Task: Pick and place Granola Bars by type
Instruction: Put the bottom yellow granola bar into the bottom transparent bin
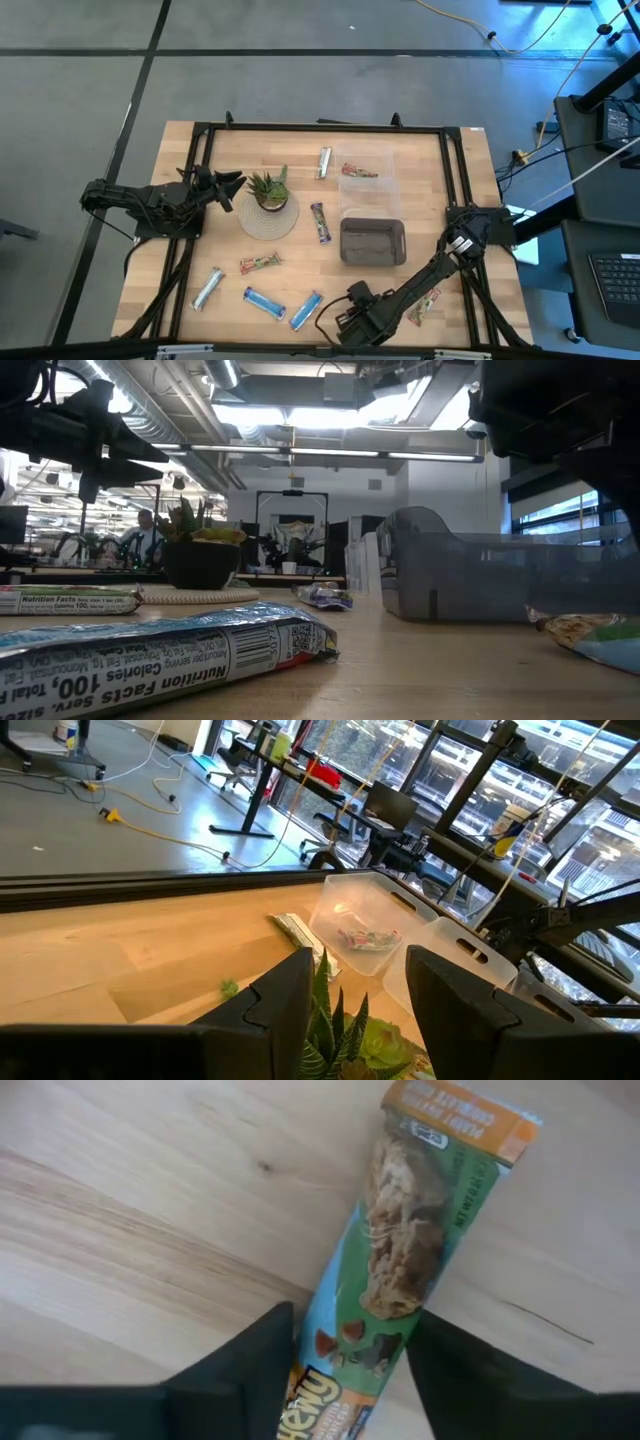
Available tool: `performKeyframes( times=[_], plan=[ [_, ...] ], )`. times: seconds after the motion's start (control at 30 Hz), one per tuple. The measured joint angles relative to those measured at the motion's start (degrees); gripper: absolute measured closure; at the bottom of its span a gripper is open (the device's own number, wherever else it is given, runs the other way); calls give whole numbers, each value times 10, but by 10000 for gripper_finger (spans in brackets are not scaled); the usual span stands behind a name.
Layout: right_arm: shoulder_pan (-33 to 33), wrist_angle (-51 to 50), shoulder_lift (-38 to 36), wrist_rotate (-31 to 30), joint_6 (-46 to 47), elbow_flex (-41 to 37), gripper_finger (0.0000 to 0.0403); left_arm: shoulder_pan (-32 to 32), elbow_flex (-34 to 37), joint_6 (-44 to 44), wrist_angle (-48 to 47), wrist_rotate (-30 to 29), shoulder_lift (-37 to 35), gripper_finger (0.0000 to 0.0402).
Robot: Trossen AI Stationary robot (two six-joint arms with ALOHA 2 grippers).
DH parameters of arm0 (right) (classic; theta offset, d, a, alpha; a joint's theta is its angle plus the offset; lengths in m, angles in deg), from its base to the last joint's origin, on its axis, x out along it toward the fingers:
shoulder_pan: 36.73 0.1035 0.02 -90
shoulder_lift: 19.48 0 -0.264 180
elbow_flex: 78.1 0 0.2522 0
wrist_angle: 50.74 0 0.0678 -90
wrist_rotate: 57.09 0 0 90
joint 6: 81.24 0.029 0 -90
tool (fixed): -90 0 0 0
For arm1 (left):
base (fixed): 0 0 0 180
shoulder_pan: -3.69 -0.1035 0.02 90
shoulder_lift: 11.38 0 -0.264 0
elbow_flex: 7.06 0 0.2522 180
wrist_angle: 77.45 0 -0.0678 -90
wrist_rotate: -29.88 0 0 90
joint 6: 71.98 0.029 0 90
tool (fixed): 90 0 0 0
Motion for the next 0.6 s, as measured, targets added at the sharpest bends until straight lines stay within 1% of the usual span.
performKeyframes(
  times=[0.17, 0.37, 0.53, 0.6],
  plan=[
    [0, -1, 0, 3, 0, 0, 258, 0, 0, 0, 0, 0, 0, 245],
    [0, -13, 2, 7, -3, 9, 292, 0, 0, 0, 0, 0, 0, 245],
    [2, -39, 5, 13, -20, 52, 301, 0, 0, 0, 0, 0, 0, 245],
    [2, -62, 4, 2, -33, 80, 302, 0, 0, 0, 0, 0, 0, 245]
  ],
)
